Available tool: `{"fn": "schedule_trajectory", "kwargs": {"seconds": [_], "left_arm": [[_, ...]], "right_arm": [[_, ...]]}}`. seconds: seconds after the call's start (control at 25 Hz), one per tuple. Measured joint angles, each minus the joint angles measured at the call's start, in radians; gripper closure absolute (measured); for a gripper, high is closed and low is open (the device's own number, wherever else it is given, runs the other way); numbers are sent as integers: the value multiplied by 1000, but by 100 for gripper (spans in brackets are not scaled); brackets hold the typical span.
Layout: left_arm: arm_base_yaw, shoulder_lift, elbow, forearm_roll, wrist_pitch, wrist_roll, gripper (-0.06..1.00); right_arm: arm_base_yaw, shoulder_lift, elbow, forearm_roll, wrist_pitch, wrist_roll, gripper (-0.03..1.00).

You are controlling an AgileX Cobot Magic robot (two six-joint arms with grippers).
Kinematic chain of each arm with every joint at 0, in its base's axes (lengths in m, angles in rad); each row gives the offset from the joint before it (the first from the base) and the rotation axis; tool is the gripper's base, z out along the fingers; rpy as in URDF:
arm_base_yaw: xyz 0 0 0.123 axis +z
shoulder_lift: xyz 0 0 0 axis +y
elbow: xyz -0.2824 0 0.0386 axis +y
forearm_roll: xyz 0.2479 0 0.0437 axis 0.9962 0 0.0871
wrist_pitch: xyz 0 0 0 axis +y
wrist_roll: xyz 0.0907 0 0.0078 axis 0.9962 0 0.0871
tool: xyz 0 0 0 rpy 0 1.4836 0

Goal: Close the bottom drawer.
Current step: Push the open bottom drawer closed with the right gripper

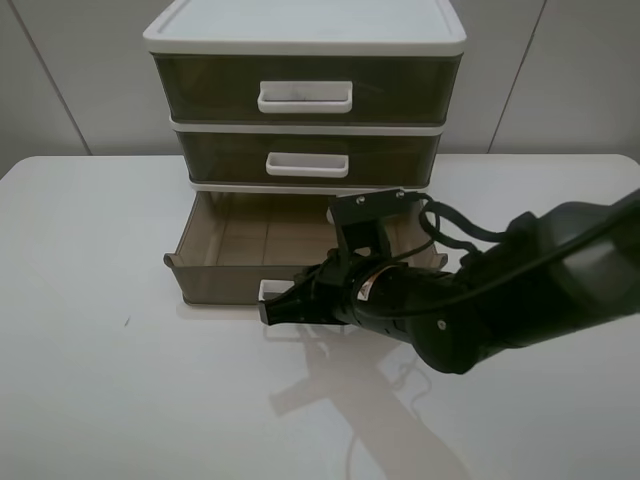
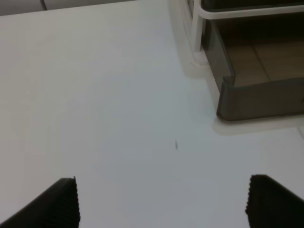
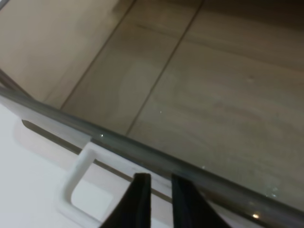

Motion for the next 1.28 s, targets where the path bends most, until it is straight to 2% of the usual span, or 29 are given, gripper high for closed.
{"fn": "schedule_trajectory", "kwargs": {"seconds": [0.6, 0.76, 1.08, 1.28], "left_arm": [[0, 0, 0, 0, 0, 0, 23], [0, 0, 0, 0, 0, 0, 23], [0, 0, 0, 0, 0, 0, 23], [0, 0, 0, 0, 0, 0, 23]], "right_arm": [[0, 43, -1, 26, -143, 0, 95], [0, 69, -25, 32, -152, 0, 95], [0, 109, -77, 96, -180, 0, 95], [0, 125, -80, 132, -236, 0, 95]]}}
